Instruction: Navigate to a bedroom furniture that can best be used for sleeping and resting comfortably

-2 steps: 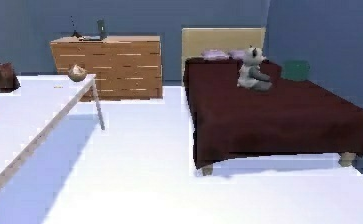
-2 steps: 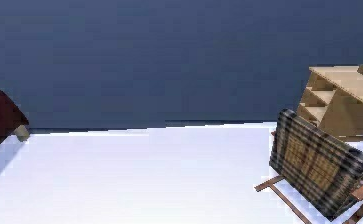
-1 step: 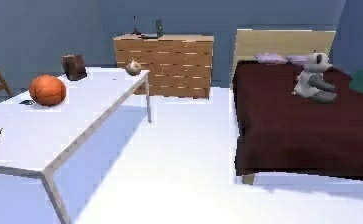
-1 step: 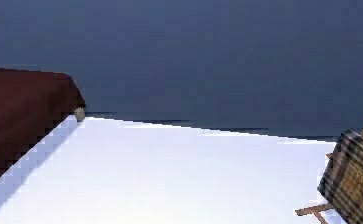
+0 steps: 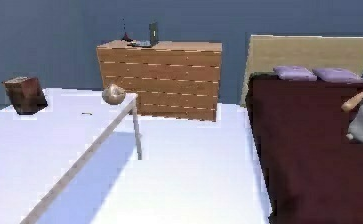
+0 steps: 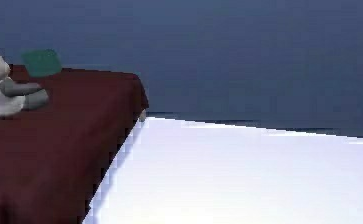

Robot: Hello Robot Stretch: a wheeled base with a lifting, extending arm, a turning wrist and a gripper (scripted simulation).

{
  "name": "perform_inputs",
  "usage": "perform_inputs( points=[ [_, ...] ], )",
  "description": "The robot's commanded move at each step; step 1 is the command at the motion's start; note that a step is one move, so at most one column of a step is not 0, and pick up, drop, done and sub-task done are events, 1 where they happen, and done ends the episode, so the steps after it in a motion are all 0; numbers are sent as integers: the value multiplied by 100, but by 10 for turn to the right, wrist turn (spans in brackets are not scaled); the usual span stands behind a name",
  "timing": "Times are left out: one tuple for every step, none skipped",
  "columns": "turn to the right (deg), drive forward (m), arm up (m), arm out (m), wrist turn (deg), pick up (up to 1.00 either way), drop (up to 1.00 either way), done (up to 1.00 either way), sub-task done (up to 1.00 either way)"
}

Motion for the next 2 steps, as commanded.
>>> perform_inputs(
  points=[
    [390,0,0,0,0,0,0,0,0],
    [0,0,0,0,0,0,0,100,0]
  ],
)
